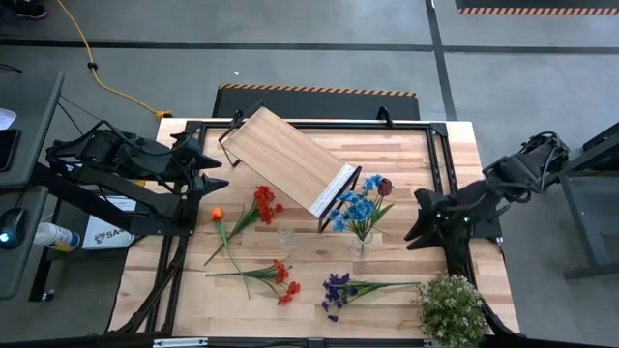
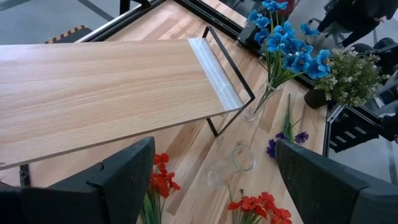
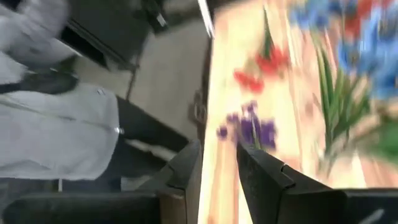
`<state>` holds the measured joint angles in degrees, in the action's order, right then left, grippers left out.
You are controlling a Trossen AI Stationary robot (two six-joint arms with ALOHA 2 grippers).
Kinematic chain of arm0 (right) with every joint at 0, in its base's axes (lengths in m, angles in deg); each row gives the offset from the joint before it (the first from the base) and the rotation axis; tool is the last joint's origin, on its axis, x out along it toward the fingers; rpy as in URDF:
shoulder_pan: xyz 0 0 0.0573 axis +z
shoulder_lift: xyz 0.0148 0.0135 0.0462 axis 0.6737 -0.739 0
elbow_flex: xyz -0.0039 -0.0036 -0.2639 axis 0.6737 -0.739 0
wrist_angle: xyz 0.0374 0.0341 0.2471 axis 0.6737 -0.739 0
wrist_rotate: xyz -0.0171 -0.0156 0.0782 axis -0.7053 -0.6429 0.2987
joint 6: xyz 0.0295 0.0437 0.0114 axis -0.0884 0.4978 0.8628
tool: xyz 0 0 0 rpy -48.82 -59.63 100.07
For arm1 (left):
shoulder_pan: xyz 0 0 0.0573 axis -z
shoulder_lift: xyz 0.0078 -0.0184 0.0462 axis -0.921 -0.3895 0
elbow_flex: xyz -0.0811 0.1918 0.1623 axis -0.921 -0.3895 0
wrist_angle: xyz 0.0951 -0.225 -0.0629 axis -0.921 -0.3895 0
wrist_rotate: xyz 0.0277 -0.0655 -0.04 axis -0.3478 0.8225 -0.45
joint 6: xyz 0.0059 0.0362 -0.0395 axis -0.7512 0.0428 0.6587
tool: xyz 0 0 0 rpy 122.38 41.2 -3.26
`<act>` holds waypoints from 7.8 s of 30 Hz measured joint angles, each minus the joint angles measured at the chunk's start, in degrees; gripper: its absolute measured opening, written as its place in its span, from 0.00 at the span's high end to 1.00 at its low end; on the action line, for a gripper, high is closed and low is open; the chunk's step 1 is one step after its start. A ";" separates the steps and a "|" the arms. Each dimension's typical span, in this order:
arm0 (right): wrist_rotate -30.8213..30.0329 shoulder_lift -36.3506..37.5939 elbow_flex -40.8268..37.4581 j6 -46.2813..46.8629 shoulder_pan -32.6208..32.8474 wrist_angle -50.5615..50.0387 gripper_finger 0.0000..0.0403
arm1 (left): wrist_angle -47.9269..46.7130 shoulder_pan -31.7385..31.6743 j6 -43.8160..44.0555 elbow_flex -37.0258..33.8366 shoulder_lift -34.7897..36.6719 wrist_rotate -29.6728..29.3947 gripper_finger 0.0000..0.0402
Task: Pick and place flowers into a vace then onto a shelf
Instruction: Put the violet flowers into the right transparent vase
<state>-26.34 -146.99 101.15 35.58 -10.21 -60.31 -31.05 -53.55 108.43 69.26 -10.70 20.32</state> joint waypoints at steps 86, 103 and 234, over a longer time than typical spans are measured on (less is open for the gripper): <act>-0.54 -48.72 4.26 2.02 9.01 -5.59 0.77 | -0.09 0.01 -0.66 0.02 -4.85 5.22 0.09; 0.54 -50.32 -3.77 10.94 9.51 -2.18 0.77 | -0.09 0.01 -3.13 0.02 -4.85 6.12 0.09; -35.36 -50.21 35.23 14.31 9.46 -25.45 0.98 | -0.04 -0.01 -3.94 0.02 -4.87 4.56 0.09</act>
<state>-61.70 -197.21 136.38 49.89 -0.76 -85.76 -31.09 -53.56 104.49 69.28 -15.57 24.88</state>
